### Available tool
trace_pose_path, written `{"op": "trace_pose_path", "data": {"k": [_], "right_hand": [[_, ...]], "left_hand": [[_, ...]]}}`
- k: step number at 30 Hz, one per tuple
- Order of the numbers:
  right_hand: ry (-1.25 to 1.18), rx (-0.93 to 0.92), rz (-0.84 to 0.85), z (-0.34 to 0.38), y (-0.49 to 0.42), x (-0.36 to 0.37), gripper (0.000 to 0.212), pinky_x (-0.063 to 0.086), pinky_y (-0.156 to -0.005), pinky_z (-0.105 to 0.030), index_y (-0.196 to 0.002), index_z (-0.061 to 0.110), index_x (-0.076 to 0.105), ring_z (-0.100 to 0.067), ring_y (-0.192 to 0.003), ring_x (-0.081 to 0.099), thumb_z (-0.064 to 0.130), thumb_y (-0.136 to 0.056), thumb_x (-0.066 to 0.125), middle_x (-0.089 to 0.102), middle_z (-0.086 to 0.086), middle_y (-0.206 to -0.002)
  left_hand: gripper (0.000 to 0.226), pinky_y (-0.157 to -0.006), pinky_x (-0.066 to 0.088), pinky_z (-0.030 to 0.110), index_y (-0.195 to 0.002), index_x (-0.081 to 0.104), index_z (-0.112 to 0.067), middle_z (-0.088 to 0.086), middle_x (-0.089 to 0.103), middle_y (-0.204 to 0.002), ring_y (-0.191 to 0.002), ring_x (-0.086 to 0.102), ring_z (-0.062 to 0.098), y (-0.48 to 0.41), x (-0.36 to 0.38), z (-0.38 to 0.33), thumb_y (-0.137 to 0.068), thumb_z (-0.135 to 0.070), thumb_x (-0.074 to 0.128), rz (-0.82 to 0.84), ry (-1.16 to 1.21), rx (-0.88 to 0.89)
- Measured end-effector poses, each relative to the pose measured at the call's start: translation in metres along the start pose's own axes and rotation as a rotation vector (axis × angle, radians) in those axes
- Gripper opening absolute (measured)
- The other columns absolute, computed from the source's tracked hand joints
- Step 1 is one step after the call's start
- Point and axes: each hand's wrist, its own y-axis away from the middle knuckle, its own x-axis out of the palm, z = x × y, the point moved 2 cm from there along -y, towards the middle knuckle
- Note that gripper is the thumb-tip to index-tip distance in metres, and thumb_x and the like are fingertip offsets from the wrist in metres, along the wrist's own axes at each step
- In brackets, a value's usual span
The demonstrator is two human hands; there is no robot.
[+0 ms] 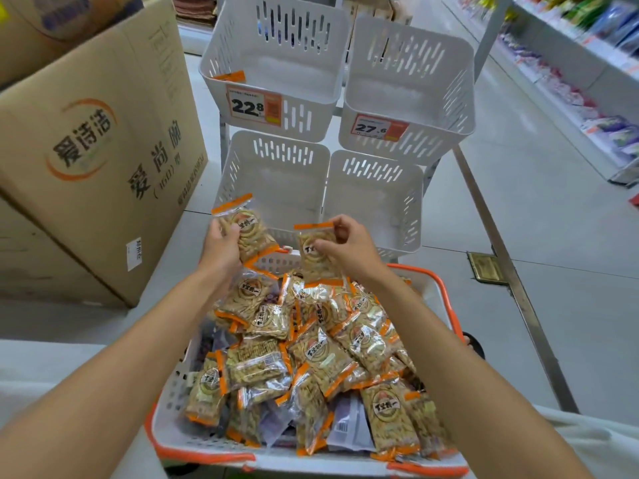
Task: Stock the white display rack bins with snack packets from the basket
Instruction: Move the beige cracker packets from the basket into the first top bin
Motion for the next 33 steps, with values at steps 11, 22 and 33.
{"op": "trace_pose_path", "data": {"k": [11, 22, 33], "right_hand": [[0.662, 0.083, 0.316, -0.058, 0.009, 0.01, 0.057, 0.05, -0.1, -0.039, -0.147, 0.019, 0.043, -0.019, -0.112, 0.06, 0.012, -0.094, 0.061, 0.062, -0.001, -0.128], [-0.017, 0.035, 0.073, 0.003, -0.012, -0.013, 0.016, 0.054, -0.071, -0.021, -0.102, 0.006, 0.064, -0.006, -0.074, 0.066, 0.012, -0.089, 0.07, 0.065, 0.001, -0.087], [-0.18, 0.133, 0.081, 0.047, -0.037, 0.011, 0.069, 0.059, -0.087, -0.046, -0.135, 0.014, 0.043, -0.03, -0.111, 0.063, 0.012, -0.078, 0.082, 0.055, -0.011, -0.121]], "left_hand": [[0.081, -0.076, 0.061, 0.041, -0.148, 0.038, -0.018, -0.003, 0.054, -0.137, -0.116, 0.062, 0.023, 0.014, -0.001, 0.018, -0.079, -0.017, 0.081, 0.217, -0.306, -0.05], [0.034, -0.083, 0.059, 0.037, -0.121, 0.056, -0.022, 0.001, 0.072, -0.106, -0.094, 0.072, 0.015, 0.009, 0.017, 0.003, -0.093, -0.04, 0.064, 0.153, -0.303, 0.102], [0.097, -0.093, 0.053, 0.043, -0.131, 0.044, -0.026, 0.012, 0.066, -0.122, -0.112, 0.066, 0.028, -0.002, 0.035, -0.031, -0.051, -0.029, 0.097, 0.54, -0.204, -0.028]]}}
